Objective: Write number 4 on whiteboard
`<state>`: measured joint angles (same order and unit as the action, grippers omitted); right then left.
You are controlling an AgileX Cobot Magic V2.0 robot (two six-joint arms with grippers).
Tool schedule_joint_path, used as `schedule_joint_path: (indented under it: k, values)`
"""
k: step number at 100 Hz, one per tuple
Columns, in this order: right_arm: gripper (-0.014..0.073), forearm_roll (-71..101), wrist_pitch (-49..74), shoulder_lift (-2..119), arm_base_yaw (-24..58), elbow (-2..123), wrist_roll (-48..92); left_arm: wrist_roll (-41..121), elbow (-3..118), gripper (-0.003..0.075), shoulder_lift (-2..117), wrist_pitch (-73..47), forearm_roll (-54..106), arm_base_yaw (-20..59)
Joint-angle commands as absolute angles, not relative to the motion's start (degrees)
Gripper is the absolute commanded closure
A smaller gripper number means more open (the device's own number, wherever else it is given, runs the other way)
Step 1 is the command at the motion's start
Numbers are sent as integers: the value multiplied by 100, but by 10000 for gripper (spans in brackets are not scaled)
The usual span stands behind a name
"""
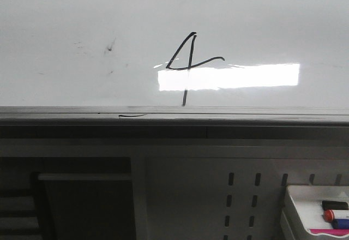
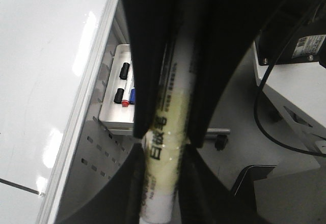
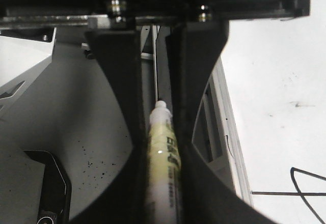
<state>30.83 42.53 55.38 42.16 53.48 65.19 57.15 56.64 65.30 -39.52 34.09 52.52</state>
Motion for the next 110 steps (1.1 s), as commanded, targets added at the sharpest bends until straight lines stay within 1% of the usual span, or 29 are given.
schedule_joint_path:
  k: [1,7,12,21,26,31,36,41,54,64,73,79,86,91,96,98,103,108,110]
  values:
    - [657,3252,3720,5453,4213,5546,6518,5462,5866,741,6433,-3560,3585,5256]
    - [643,3252,3636,5453,4213,5546,6518,5462,5866,741,6433,-3560,3585,5256]
    - [596,3252,3553,5453,4213,5546,6518,5462,5866,741,6433,-3560,3585,5256]
    - [441,3252,3393,5453,4213,5546,6518,5462,5866,741,6433,-3560,3550,5256]
    - [335,3262,3314,5453,4213,5546,6518,5462,5866,741,6433,-3560,3519,5256]
    - [260,3262,3203,5453,4213,5546,6518,5462,5866,741,6433,-3560,3475,5256]
    - [214,3262,3081,5442,4213,5546,6518,5462,5866,741,6433,-3560,3475,5236]
    - [197,3307,2944,5442,4213,5546,6508,5462,5866,741,6433,-3560,3475,5194]
    - [197,3462,2434,5278,4213,5546,6508,5407,5866,741,6433,-3548,3508,4963]
    - [197,3471,2098,5164,4189,5546,6450,5407,5840,741,6433,-3525,3753,4644]
    - [197,3471,2032,5026,4051,5535,6243,5407,5785,741,6433,-3475,4111,4315]
    - [205,3471,2032,4960,3883,5509,5898,5407,5671,741,6433,-3315,4460,4095]
    - [267,3471,2023,4853,3632,5389,5625,5407,5447,741,6433,-2933,5120,3907]
    - [342,3471,2023,4771,3451,5237,5527,5407,5230,741,6433,-2500,5673,3865]
    - [445,3471,2023,4715,3270,5102,5381,5407,4952,741,6433,-2018,6132,3865]
    - [473,3471,2023,4692,3197,5042,5341,5417,4885,741,6433,-1725,6289,3879]
    - [581,3504,2023,4646,3043,4904,5287,5417,4633,741,6458,-1186,6549,3960]
    - [666,3568,2023,4633,2902,4786,5273,5417,4454,741,6501,-661,6715,4076]
    - [663,3582,2023,4633,2873,4752,5226,5417,4397,741,6520,-446,6764,4132]
